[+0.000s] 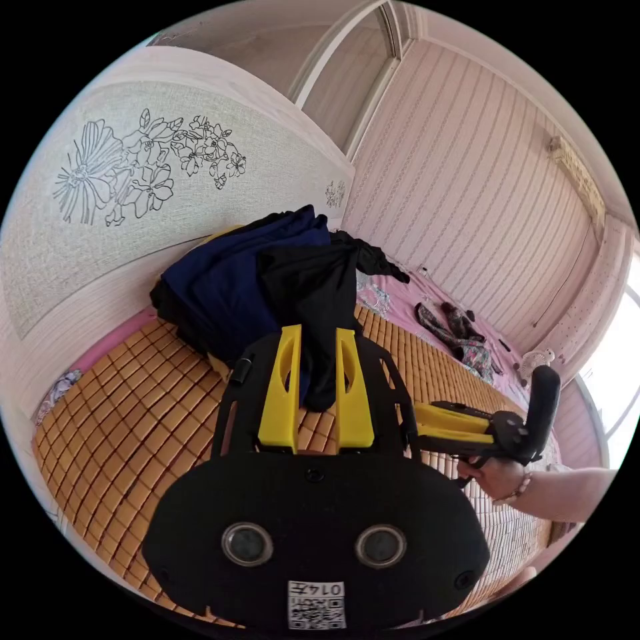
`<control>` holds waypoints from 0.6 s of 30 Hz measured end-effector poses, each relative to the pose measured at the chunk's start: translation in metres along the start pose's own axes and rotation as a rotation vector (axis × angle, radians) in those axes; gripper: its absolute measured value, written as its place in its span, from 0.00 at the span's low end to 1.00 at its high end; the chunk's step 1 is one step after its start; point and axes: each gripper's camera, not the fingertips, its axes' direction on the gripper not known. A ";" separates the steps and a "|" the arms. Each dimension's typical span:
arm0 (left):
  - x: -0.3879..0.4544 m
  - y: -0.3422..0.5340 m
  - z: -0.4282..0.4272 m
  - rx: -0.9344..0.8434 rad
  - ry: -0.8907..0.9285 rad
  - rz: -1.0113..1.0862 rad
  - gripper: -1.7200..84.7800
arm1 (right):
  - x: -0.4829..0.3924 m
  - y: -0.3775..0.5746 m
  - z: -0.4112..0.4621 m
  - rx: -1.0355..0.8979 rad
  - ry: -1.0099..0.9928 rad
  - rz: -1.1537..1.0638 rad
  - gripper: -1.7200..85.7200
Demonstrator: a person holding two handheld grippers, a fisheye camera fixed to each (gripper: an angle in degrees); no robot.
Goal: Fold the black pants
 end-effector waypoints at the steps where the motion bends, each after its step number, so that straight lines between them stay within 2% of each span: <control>1: 0.000 -0.004 0.005 0.004 -0.020 0.001 0.09 | 0.004 -0.016 0.019 -0.006 -0.015 0.023 0.12; 3: 0.001 -0.011 0.028 -0.033 -0.088 0.030 0.10 | 0.009 -0.037 0.037 0.019 -0.010 0.073 0.10; 8: 0.010 -0.001 0.033 -0.023 -0.192 0.143 0.09 | 0.015 -0.070 0.057 -0.152 0.020 0.137 0.05; 11: 0.009 0.001 0.020 -0.066 -0.054 0.058 0.07 | 0.021 -0.047 0.027 -0.115 0.016 0.096 0.04; 13: 0.027 0.005 0.004 -0.068 0.044 0.086 0.06 | 0.031 -0.019 -0.018 -0.094 -0.051 0.092 0.04; 16: 0.097 0.032 -0.039 -0.067 0.114 0.338 0.06 | 0.035 0.036 -0.094 -0.078 -0.162 0.110 0.03; 18: 0.154 0.071 -0.079 -0.082 0.234 0.479 0.06 | 0.030 0.087 -0.143 -0.074 -0.238 0.145 0.03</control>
